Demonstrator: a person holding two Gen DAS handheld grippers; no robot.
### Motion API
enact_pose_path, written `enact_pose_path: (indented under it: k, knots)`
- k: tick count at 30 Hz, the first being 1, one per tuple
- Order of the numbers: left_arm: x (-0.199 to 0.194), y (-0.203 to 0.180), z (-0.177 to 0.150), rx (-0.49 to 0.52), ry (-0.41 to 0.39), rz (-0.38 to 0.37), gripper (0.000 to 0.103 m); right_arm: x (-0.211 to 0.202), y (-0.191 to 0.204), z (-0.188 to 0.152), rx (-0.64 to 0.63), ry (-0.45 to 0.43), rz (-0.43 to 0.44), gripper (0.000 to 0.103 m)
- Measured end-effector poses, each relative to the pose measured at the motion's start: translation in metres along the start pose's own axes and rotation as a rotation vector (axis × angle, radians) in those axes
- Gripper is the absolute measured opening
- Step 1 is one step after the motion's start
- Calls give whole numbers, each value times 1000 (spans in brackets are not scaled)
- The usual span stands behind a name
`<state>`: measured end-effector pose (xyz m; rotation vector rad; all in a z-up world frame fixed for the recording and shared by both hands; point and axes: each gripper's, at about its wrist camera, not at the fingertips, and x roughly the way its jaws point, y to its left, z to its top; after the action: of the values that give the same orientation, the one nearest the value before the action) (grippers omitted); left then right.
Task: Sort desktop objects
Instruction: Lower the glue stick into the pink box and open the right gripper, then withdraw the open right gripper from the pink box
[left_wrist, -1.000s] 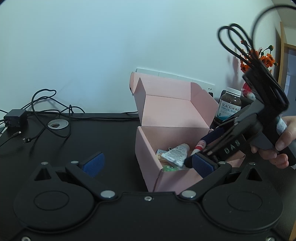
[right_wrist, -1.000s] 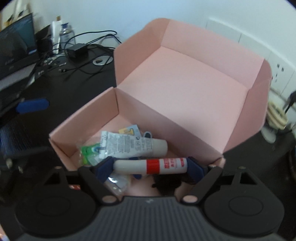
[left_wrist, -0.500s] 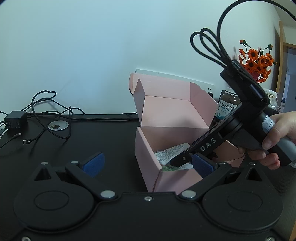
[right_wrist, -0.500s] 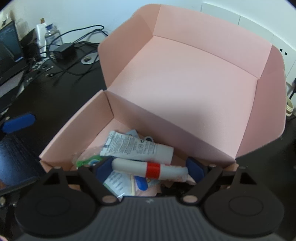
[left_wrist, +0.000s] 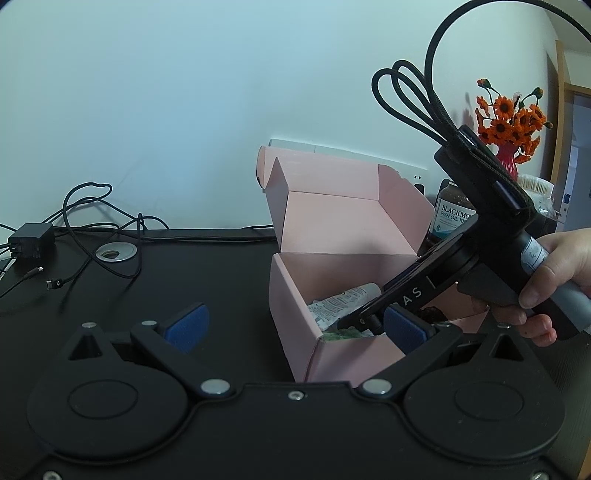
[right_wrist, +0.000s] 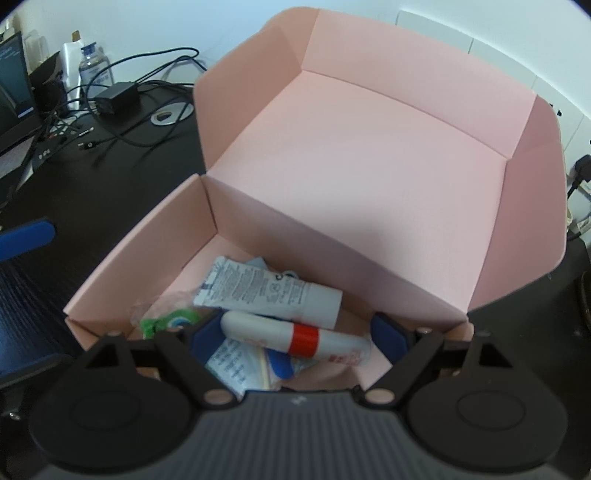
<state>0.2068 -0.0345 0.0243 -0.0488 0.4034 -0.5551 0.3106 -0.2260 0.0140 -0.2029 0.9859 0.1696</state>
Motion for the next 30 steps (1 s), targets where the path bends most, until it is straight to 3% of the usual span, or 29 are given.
enact_pose_path:
  k: [16, 21, 30]
  knots:
    - [0, 1, 0, -5, 0, -1, 103, 1, 1, 0, -8, 16, -18, 90]
    - [0, 3, 1, -14, 2, -4, 103, 1, -1, 2, -4, 31, -28, 97]
    - [0, 3, 1, -15, 4, -6, 103, -16, 3, 0, -60, -5, -84, 98]
